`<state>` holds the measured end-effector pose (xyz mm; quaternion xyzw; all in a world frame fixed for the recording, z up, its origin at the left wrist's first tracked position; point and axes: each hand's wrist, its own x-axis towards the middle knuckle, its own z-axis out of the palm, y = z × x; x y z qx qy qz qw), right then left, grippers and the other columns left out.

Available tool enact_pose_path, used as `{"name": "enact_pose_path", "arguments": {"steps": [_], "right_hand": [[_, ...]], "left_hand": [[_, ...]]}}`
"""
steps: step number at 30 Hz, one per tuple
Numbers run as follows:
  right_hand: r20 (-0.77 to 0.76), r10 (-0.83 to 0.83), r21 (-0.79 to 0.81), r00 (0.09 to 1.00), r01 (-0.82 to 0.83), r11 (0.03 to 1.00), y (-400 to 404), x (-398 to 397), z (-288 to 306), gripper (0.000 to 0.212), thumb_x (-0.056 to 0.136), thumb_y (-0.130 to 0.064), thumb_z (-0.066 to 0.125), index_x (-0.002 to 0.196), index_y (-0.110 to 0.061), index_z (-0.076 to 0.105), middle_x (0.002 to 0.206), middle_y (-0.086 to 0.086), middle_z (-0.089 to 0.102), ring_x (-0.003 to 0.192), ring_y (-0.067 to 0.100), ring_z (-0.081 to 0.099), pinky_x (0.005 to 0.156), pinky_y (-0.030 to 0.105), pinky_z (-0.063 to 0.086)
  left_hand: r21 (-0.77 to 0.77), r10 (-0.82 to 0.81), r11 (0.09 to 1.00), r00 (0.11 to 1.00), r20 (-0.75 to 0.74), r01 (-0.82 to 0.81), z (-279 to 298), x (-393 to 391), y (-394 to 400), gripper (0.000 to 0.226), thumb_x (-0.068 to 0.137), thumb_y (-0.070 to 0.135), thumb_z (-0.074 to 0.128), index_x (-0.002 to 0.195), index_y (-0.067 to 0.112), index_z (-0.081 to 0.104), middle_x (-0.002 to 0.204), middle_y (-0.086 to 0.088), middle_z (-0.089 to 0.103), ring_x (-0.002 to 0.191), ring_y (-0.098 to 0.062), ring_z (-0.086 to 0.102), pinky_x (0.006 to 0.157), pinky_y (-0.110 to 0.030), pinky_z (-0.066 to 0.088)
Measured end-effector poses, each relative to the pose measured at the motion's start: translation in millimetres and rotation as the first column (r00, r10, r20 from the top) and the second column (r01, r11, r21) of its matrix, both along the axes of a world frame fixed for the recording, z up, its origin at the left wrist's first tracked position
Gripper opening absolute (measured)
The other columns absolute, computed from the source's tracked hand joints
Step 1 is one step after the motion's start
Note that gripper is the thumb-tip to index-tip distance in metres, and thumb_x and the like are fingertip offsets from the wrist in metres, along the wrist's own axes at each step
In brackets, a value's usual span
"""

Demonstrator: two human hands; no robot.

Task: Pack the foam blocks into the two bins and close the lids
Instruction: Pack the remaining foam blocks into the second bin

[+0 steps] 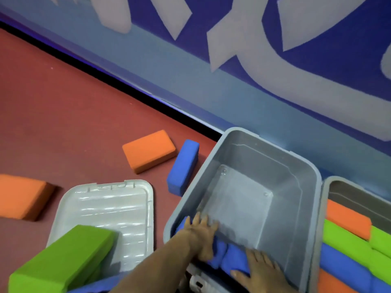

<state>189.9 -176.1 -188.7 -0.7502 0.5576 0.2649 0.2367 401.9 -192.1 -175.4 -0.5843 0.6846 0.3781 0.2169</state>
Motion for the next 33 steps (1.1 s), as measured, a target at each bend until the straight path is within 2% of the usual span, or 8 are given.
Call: {"name": "enact_pose_path", "arguments": {"steps": [2, 6, 11, 13, 16, 20, 24, 33], "right_hand": [[0.131, -0.009, -0.103, 0.991, 0.023, 0.994, -24.9, 23.8, 18.4, 0.099, 0.071, -0.085, 0.023, 0.137, -0.016, 0.049, 0.141, 0.008, 0.05, 0.125, 0.028, 0.05, 0.102, 0.041, 0.041], [0.442, 0.047, -0.444, 0.896, 0.173, 0.879, -79.8, 126.6, 49.8, 0.021, 0.084, -0.029, 0.061, 0.098, -0.015, 0.067, 0.093, 0.006, 0.069, 0.088, 0.03, 0.062, 0.075, 0.039, 0.051], [0.425, 0.203, -0.348, 0.882, -0.047, 0.936, -121.8, 280.9, 36.7, 0.036, 0.089, -0.036, 0.052, 0.12, -0.018, 0.047, 0.119, 0.012, 0.053, 0.106, 0.036, 0.052, 0.084, 0.041, 0.044], [0.229, 0.157, -0.101, 0.961, -0.137, 0.985, -139.8, 313.0, -5.8, 0.071, 0.088, -0.051, 0.053, 0.146, -0.031, 0.018, 0.149, 0.02, 0.019, 0.125, 0.045, 0.038, 0.097, 0.046, 0.04], [0.039, 0.145, 0.065, 0.989, -0.147, 0.987, -161.1, 320.4, -76.1, 0.091, 0.08, -0.067, 0.054, 0.147, -0.046, -0.004, 0.151, 0.023, -0.028, 0.134, 0.057, 0.017, 0.105, 0.058, 0.032], [-0.01, 0.12, 0.067, 0.993, -0.119, 0.991, -160.7, 307.7, -116.4, 0.089, 0.076, -0.069, 0.059, 0.146, -0.049, 0.007, 0.142, 0.018, -0.045, 0.131, 0.056, 0.02, 0.1, 0.05, 0.039], [0.034, 0.138, -0.037, 0.99, -0.137, 0.99, -156.8, 320.7, -113.9, 0.074, 0.079, -0.063, 0.061, 0.141, -0.042, 0.025, 0.146, 0.015, -0.04, 0.124, 0.054, 0.025, 0.09, 0.046, 0.046], [0.149, 0.165, -0.391, 0.975, -0.095, 0.916, -161.1, 305.4, -91.6, 0.036, 0.093, -0.037, 0.051, 0.125, -0.035, 0.034, 0.157, 0.014, -0.001, 0.103, 0.038, 0.041, 0.079, 0.041, 0.04]], "left_hand": [[-0.16, 0.048, 0.984, 0.986, -0.162, -0.074, 26.2, 28.5, -19.1, 0.065, 0.076, 0.026, 0.057, 0.138, 0.014, 0.044, 0.137, -0.02, 0.051, 0.128, -0.037, 0.046, 0.102, -0.043, 0.042], [-0.344, 0.399, 0.747, 0.798, -0.452, -0.569, 50.4, 113.6, -57.5, 0.041, 0.078, 0.022, 0.056, 0.118, 0.019, 0.062, 0.101, -0.006, 0.072, 0.092, -0.026, 0.065, 0.083, -0.036, 0.053], [0.206, 0.833, -0.089, -0.186, -0.521, -0.975, -17.6, 239.2, -79.0, 0.024, 0.086, 0.016, 0.061, 0.108, 0.007, 0.061, 0.083, -0.012, 0.066, 0.067, -0.025, 0.063, 0.066, -0.034, 0.052], [0.276, 0.838, -0.228, -0.332, -0.433, -0.934, -58.6, 272.0, -85.9, 0.029, 0.09, 0.022, 0.063, 0.111, 0.003, 0.058, 0.092, -0.016, 0.065, 0.074, -0.028, 0.065, 0.069, -0.038, 0.055], [0.264, 0.808, -0.339, -0.423, -0.41, -0.903, -116.8, 297.2, -98.4, 0.043, 0.088, 0.03, 0.068, 0.115, 0.0, 0.054, 0.1, -0.017, 0.062, 0.082, -0.03, 0.063, 0.069, -0.039, 0.055], [0.258, 0.76, -0.416, -0.489, -0.428, -0.872, -177.9, 304.4, -118.0, 0.061, 0.076, 0.046, 0.078, 0.111, 0.003, 0.052, 0.101, -0.012, 0.059, 0.087, -0.03, 0.061, 0.081, -0.04, 0.054], [0.302, 0.692, -0.435, -0.53, -0.491, -0.848, -203.9, 286.9, -138.5, 0.059, 0.076, 0.029, 0.082, 0.111, 0.004, 0.042, 0.093, -0.013, 0.06, 0.051, -0.017, 0.067, 0.044, -0.03, 0.055], [0.414, 0.708, -0.467, -0.611, -0.353, -0.781, -192.7, 286.9, -137.4, 0.041, 0.073, 0.016, 0.083, 0.104, 0.003, 0.059, 0.076, -0.008, 0.059, 0.046, -0.015, 0.058, 0.031, -0.017, 0.036]]}}
